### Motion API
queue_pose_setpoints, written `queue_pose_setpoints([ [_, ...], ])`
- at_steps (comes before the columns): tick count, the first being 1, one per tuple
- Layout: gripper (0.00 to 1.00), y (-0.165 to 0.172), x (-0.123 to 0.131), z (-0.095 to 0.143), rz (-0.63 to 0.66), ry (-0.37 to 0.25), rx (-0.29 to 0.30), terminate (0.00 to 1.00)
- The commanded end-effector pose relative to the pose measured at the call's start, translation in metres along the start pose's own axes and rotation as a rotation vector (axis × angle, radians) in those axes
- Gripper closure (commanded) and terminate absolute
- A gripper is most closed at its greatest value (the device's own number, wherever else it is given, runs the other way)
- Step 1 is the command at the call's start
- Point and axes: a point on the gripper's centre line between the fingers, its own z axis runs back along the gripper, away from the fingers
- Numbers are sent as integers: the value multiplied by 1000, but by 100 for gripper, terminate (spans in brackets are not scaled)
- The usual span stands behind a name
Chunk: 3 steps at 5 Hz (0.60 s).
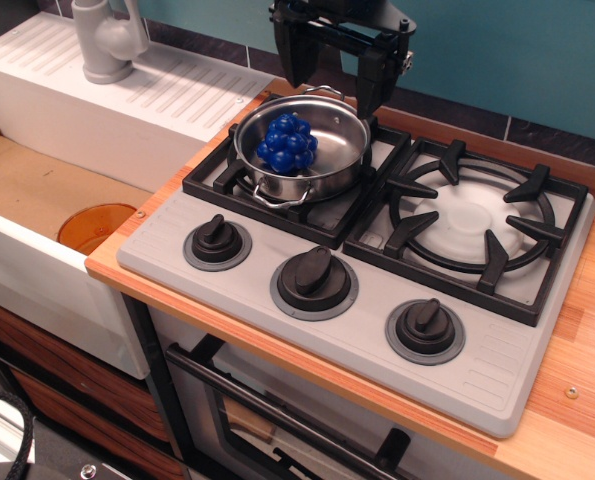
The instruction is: Put pan on stove and put blueberry in pan
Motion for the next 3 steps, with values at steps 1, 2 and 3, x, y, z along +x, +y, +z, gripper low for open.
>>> queue_pose_setpoints([
  [1, 0, -8, 5, 27, 0, -74, 0, 0],
  [2, 0, -9, 3, 27, -6, -77, -6, 0],
  [3, 0, -10, 2, 29, -9, -70, -34, 0],
])
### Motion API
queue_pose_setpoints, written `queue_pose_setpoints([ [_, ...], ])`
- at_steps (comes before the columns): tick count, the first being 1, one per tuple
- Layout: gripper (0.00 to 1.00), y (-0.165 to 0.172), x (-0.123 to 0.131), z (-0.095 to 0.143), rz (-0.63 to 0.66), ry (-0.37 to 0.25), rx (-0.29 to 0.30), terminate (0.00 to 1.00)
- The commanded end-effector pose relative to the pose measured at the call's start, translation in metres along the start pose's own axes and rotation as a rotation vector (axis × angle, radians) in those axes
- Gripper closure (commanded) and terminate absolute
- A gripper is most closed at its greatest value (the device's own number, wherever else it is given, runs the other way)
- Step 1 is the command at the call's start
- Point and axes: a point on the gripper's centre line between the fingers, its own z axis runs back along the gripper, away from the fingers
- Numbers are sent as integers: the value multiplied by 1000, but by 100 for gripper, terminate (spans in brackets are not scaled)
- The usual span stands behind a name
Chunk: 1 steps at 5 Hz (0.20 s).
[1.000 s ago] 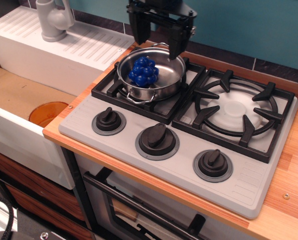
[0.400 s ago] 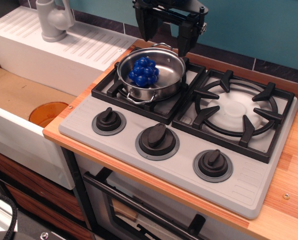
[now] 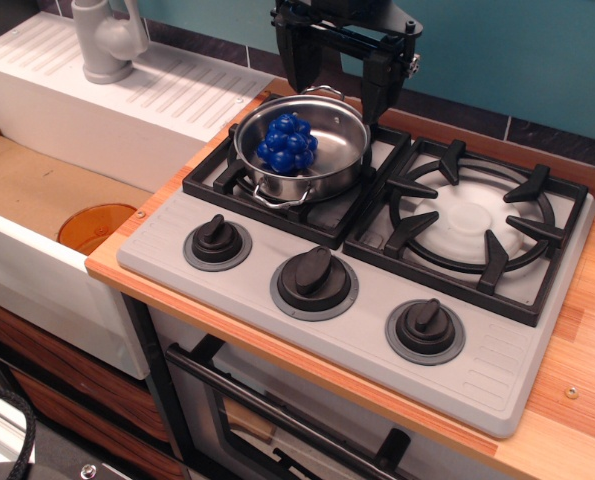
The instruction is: Put pan on stove and put blueberry in pan
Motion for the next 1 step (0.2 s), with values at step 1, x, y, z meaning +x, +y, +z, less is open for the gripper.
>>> queue_pose_setpoints([
  [1, 0, -1, 7, 21, -13, -73, -4, 100],
])
